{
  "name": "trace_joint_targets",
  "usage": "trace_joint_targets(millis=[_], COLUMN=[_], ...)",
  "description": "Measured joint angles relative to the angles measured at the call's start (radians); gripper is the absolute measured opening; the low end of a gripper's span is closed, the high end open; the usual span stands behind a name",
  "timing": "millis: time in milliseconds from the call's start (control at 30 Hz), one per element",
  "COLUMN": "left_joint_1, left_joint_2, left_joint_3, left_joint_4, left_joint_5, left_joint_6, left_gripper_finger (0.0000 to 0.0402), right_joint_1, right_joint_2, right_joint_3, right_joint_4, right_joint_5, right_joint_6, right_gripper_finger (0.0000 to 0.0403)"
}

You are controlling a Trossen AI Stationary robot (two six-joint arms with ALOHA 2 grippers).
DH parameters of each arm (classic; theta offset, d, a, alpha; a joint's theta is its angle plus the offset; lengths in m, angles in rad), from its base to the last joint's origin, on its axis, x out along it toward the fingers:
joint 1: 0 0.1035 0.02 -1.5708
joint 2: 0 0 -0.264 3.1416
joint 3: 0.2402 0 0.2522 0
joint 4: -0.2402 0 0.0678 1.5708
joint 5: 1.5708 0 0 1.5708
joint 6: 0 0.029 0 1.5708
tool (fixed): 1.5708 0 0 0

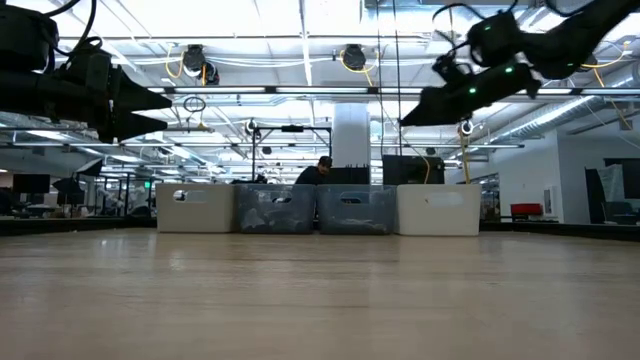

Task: Pick & Place First Aid Supplies
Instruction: Return to Home Position

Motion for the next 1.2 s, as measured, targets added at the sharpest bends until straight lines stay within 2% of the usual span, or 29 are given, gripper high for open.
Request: trace_joint_targets(millis=[400,600,700,1067,1200], left_joint_1=[0.0,0.0,0.0,0.0,0.0], left_joint_2=[0.0,0.0,0.0,0.0,0.0], left_joint_3=[0.0,0.0,0.0,0.0,0.0], left_joint_4=[0.0,0.0,0.0,0.0,0.0], left_joint_5=[0.0,0.0,0.0,0.0,0.0], left_joint_6=[0.0,0.0,0.0,0.0,0.0], left_gripper_finger=[0.0392,0.0392,0.0392,0.0392,0.0392], right_joint_1=[0.0,0.001,0.001,0.001,0.0], right_joint_2=[-0.433,-0.598,-0.655,-0.79,-0.83], right_joint_3=[-0.287,-0.413,-0.466,-0.56,-0.576], right_joint_4=[0.003,0.002,0.002,0.0,-0.036], right_joint_5=[-0.027,-0.027,-0.028,-0.028,-0.028], right_joint_6=[-0.033,0.08,0.149,0.236,0.457], right_gripper_finger=[0.0346,0.0346,0.0346,0.0345,0.0345])
